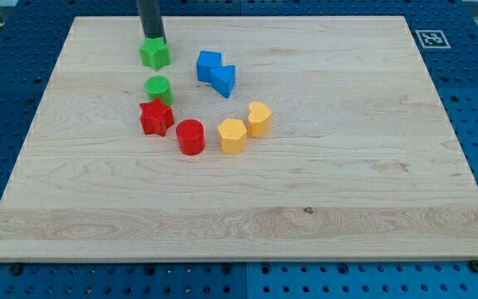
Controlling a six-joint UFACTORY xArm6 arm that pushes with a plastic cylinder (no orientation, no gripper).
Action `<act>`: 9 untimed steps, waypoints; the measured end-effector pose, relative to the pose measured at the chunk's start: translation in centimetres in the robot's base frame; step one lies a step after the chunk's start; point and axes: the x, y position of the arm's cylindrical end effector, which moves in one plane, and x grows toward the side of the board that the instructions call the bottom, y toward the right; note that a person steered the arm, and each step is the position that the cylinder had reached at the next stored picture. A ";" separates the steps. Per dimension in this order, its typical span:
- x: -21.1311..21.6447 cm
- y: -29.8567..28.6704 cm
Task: Put the green star to the left of the blue cube
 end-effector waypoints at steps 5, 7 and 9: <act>1.2 -4.4; 2.4 -2.8; 4.0 1.0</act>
